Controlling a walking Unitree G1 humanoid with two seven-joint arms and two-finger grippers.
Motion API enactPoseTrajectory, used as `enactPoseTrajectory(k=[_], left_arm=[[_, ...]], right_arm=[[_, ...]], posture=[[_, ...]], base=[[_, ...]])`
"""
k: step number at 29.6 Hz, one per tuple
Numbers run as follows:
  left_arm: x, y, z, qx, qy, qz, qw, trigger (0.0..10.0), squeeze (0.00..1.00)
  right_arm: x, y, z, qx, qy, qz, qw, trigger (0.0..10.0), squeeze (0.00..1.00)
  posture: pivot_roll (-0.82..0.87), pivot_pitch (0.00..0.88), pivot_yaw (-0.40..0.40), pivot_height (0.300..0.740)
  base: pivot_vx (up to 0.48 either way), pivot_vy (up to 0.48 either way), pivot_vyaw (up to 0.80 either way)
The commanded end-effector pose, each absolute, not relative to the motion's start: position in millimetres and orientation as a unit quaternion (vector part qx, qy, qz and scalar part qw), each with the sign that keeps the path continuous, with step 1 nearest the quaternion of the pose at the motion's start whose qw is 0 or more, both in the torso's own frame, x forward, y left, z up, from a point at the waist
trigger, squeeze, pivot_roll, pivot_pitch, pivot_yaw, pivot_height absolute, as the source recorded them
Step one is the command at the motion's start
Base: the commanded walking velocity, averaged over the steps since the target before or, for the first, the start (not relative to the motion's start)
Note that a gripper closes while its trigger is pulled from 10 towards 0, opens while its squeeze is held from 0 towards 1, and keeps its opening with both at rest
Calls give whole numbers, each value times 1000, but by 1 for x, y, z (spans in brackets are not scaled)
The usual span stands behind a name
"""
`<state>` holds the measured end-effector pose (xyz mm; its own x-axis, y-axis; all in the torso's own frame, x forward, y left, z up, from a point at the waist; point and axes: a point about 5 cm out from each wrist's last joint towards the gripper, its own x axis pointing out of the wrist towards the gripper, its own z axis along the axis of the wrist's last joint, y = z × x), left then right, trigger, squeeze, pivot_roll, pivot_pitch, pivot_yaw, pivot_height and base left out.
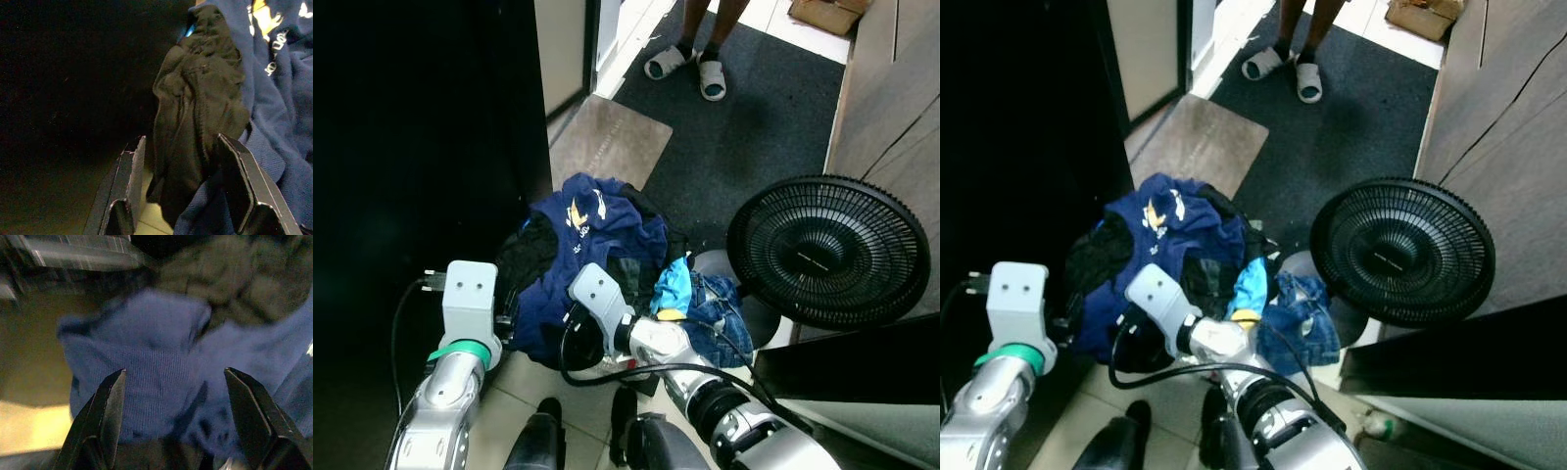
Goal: Clothes washing
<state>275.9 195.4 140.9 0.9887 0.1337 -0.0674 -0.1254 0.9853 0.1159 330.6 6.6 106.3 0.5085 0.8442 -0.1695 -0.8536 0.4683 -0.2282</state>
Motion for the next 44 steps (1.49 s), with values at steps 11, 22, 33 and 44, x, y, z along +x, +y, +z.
enactPoseTrajectory(k=[11, 22, 33, 44], left_arm=[[254, 209, 135, 49, 71, 95, 992, 10000, 0], [251, 213, 142, 45, 65, 109, 991, 10000, 0], [246, 217, 143, 47, 71, 118, 989, 10000, 0], [249, 217, 143, 44, 71, 123, 989, 10000, 0]], right_arm=[[306, 37, 91, -110, 45, 560, 820, 10000, 0], [304, 38, 92, -178, 32, 589, 787, 10000, 0], [313, 37, 97, -183, 44, 559, 808, 0, 0], [334, 17, 110, -199, 34, 507, 838, 0, 0]], posture=[[298, 598, -85, 740], [316, 609, -98, 740], [329, 607, -99, 740], [316, 591, -103, 740]], base=[[0, 0, 0], [0, 0, 0], [0, 0, 0], [0, 0, 0]])
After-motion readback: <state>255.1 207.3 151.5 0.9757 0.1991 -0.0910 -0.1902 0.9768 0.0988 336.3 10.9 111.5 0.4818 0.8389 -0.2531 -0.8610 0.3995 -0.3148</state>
